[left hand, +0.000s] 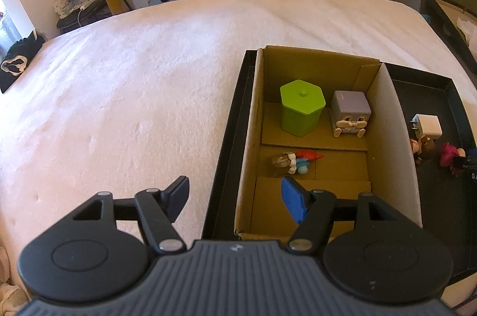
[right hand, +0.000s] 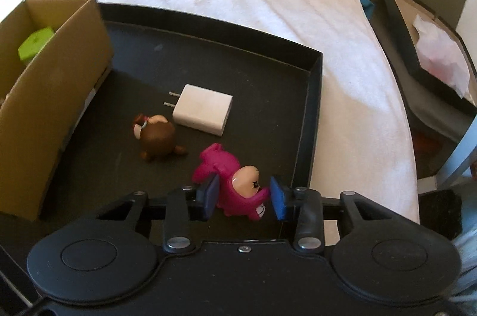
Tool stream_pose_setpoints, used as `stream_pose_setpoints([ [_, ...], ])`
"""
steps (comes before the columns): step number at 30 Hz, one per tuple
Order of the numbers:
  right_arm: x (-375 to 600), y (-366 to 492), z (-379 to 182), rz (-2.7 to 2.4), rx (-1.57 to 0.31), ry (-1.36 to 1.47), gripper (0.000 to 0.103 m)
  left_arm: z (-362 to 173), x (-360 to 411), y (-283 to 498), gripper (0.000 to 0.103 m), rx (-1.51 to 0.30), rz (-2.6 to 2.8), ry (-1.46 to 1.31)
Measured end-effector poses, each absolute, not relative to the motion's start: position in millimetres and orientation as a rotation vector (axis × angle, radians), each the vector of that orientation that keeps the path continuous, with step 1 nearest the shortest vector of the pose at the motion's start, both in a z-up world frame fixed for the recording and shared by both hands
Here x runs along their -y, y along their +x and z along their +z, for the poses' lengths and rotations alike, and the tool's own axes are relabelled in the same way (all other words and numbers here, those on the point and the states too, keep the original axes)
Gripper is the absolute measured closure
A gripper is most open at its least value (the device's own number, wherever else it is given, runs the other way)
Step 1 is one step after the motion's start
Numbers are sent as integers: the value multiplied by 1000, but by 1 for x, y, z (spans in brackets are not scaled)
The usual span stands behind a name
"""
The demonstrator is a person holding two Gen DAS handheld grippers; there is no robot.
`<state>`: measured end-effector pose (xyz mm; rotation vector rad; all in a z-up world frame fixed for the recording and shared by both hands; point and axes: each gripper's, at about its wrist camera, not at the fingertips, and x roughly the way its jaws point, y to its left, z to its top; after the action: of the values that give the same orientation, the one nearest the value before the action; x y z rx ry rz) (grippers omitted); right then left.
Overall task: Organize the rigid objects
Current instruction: 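Move the right gripper to the pink creature figure and grasp it, then lift the pink figure and carry it over the box, right gripper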
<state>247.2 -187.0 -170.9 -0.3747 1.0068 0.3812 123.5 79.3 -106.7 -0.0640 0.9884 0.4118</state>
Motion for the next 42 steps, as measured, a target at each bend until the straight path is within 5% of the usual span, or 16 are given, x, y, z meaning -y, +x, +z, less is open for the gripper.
stream_pose_setpoints([
  [13, 171, 245, -175, 408, -1001, -446, 62, -106, -83, 123, 36, -978, 403, -78],
  [42, 162, 220, -86, 520, -779, -277, 62, -101, -87, 112, 36, -903, 390, -110],
])
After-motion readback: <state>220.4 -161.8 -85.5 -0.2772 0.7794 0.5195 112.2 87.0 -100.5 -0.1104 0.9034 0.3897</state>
